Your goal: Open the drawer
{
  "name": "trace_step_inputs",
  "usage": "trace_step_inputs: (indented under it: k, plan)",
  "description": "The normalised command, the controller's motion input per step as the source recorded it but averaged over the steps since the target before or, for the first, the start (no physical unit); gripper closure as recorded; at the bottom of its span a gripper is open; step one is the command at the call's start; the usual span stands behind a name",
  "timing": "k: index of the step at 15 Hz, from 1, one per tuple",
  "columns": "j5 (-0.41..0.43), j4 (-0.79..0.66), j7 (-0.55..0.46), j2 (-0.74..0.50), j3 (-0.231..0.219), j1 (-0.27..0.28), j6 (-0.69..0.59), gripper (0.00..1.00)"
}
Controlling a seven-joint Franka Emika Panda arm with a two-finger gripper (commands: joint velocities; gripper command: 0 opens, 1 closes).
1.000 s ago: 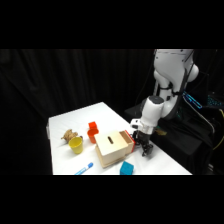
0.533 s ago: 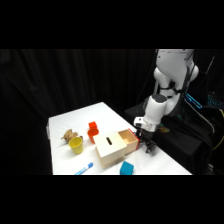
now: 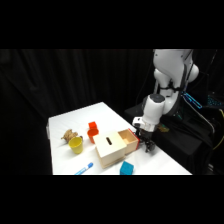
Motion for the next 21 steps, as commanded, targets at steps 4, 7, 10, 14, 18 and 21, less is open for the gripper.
trace_step_inputs:
  k: [4,7,10,14,18,21]
  plan:
    - [0.018,-0.08,-0.17,-0.51,0.543,-0.632,-0.46,0.00]
    - [0.347,-0.08,-0.36,-0.42,0.535,-0.462,-0.37,0.00]
    - [0.588,-0.07,-0.49,-0.41,0.321,-0.139,-0.38,0.00]
    - [0.600,-0.09,-0.48,-0.58,-0.022,0.197,-0.53,0.00]
    - [0.241,-0.09,-0.34,-0.64,-0.124,0.070,-0.53,0.00]
    - [0.119,-0.04,-0.33,-0.51,-0.139,-0.025,-0.41,0.00]
